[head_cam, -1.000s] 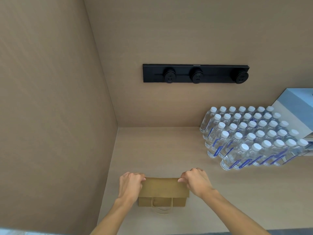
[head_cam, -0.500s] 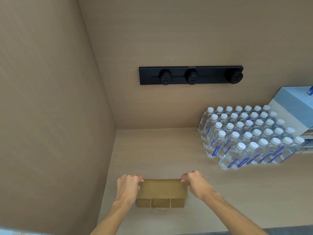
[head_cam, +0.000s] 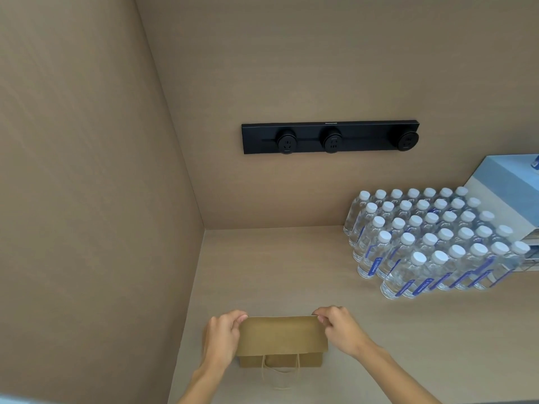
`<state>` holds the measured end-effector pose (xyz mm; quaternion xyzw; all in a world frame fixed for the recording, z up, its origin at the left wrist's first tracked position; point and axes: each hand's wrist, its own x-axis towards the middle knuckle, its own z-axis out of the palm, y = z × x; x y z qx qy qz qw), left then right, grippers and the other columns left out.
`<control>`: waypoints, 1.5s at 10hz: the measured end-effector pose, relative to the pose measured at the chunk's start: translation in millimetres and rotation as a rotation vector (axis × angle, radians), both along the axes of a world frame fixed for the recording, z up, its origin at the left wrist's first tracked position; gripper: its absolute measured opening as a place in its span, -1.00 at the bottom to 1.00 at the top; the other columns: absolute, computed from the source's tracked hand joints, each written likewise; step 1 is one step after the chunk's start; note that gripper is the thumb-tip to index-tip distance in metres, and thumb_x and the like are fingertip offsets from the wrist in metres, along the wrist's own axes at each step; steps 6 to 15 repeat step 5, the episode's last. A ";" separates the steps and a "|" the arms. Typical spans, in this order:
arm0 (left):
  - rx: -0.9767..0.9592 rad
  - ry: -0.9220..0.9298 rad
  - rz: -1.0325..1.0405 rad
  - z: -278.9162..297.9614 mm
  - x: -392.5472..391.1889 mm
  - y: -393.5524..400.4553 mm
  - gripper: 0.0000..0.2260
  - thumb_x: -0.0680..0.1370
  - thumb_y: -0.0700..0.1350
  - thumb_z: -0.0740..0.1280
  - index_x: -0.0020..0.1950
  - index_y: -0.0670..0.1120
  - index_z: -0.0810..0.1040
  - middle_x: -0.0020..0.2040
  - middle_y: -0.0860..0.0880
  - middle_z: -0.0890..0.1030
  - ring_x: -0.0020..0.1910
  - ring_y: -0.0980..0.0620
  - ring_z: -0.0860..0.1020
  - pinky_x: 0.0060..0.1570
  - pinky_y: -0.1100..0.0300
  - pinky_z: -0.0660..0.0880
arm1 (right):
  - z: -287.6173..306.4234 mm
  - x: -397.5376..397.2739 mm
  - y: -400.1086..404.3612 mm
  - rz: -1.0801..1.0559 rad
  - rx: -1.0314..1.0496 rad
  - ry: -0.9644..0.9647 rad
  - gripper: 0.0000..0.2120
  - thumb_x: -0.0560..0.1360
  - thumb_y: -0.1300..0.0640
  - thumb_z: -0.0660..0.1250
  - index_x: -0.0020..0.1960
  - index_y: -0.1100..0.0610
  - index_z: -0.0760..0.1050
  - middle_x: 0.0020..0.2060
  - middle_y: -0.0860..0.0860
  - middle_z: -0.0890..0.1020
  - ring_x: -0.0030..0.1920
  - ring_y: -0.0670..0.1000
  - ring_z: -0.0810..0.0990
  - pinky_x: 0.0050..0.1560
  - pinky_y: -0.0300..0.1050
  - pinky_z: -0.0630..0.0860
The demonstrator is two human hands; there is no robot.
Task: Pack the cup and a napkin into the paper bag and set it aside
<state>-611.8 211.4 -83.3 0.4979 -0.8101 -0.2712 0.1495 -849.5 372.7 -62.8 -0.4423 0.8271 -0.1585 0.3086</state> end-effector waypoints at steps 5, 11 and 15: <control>-0.226 -0.038 -0.256 -3.5 -18.0 6.6 -0.65 0.66 0.16 0.14 0.39 0.14 0.50 0.50 0.22 0.32 0.57 0.12 0.16 0.50 0.12 -0.03 | 1.6 18.6 -5.6 0.137 -0.189 0.257 -0.46 0.65 -0.26 -0.14 0.60 -0.19 0.09 0.61 -0.16 0.14 0.58 -0.07 0.09 0.51 -0.09 0.07; -0.226 -0.038 -0.256 -3.5 -18.0 6.6 -0.65 0.66 0.16 0.14 0.39 0.14 0.50 0.50 0.22 0.32 0.57 0.12 0.16 0.50 0.12 -0.03 | 1.6 18.6 -5.6 0.137 -0.189 0.257 -0.46 0.65 -0.26 -0.14 0.60 -0.19 0.09 0.61 -0.16 0.14 0.58 -0.07 0.09 0.51 -0.09 0.07; -0.226 -0.038 -0.256 -3.5 -18.0 6.6 -0.65 0.66 0.16 0.14 0.39 0.14 0.50 0.50 0.22 0.32 0.57 0.12 0.16 0.50 0.12 -0.03 | 1.6 18.6 -5.6 0.137 -0.189 0.257 -0.46 0.65 -0.26 -0.14 0.60 -0.19 0.09 0.61 -0.16 0.14 0.58 -0.07 0.09 0.51 -0.09 0.07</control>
